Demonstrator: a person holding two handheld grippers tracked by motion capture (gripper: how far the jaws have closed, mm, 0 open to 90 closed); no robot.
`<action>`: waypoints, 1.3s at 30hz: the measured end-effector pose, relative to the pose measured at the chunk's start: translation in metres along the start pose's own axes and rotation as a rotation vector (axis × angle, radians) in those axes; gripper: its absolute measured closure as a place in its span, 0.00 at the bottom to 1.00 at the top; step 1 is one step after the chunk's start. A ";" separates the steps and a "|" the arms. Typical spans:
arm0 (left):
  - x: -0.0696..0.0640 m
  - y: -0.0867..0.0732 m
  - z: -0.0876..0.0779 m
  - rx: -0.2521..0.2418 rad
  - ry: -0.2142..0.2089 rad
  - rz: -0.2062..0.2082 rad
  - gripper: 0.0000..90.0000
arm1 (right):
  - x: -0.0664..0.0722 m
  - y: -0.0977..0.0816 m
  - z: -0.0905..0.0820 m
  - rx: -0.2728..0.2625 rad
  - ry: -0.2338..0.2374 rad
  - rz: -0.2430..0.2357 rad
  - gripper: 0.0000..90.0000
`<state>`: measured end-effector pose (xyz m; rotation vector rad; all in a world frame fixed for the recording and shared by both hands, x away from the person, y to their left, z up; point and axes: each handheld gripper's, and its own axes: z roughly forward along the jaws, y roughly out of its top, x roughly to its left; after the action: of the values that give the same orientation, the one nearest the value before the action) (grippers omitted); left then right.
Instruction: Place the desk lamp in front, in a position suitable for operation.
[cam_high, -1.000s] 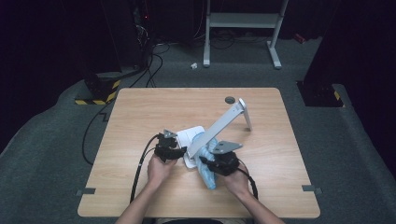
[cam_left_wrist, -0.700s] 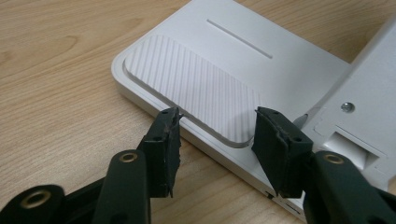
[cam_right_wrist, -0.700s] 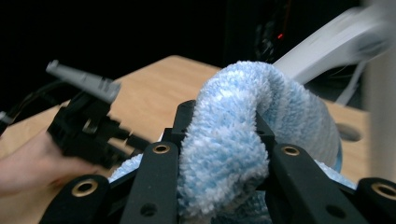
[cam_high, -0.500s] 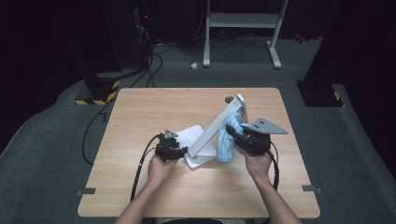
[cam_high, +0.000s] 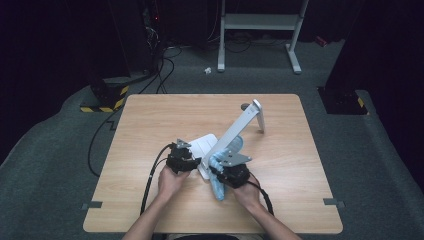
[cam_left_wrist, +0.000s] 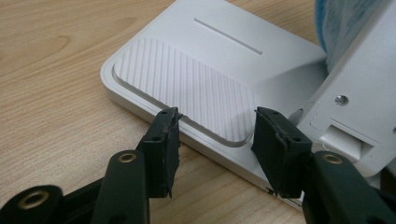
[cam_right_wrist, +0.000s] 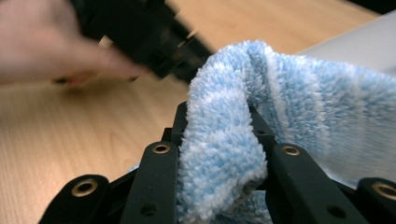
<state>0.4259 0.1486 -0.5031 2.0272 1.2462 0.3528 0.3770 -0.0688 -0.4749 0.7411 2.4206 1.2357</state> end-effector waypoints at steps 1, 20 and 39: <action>0.000 0.000 0.000 0.000 0.000 0.001 0.56 | 0.005 -0.001 0.005 0.015 0.007 -0.012 0.79; 0.001 0.001 -0.001 0.018 -0.017 -0.003 0.57 | -0.047 -0.036 -0.005 0.163 -0.100 0.053 0.78; 0.031 0.046 0.026 0.029 0.037 -0.045 0.40 | -0.024 -0.038 -0.010 0.195 -0.045 -0.016 0.78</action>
<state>0.4862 0.1515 -0.4939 2.0216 1.3242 0.3539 0.3802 -0.1078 -0.4993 0.7925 2.5288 0.9757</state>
